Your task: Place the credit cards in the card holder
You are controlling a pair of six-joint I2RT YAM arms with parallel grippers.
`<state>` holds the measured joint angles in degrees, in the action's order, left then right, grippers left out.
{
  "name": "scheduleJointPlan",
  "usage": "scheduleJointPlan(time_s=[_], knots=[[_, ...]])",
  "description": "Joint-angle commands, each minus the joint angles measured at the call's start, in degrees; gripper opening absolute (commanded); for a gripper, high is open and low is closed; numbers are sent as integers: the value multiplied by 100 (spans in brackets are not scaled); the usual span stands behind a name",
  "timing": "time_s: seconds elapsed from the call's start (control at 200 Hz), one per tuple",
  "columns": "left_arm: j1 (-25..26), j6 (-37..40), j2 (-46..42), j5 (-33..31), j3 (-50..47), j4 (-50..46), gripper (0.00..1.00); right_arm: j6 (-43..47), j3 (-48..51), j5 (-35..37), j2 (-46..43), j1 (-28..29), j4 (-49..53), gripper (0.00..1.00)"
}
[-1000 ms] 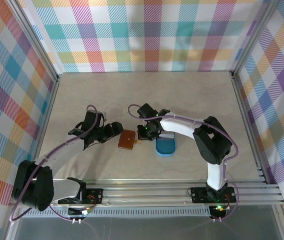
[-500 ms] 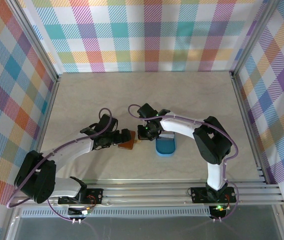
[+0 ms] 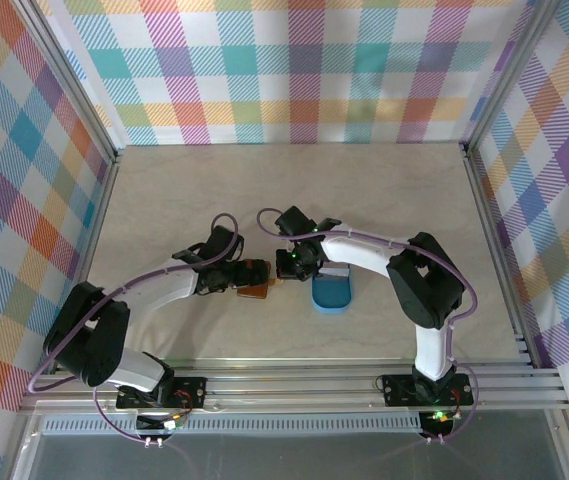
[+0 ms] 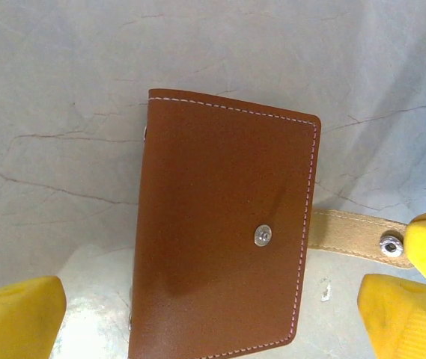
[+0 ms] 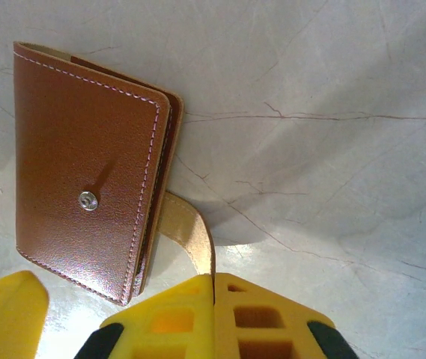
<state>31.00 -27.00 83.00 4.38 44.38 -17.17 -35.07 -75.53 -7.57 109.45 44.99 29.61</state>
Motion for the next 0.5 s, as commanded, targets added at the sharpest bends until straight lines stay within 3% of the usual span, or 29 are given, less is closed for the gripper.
scheduleJointPlan(time_s=[0.0,0.495], knots=[[128,309,240,-66,251,22,100,56,-140,-78,85,-33,19,0],[515,643,912,-1173,684,-388,100,-2,-121,-205,139,-43,-78,0]])
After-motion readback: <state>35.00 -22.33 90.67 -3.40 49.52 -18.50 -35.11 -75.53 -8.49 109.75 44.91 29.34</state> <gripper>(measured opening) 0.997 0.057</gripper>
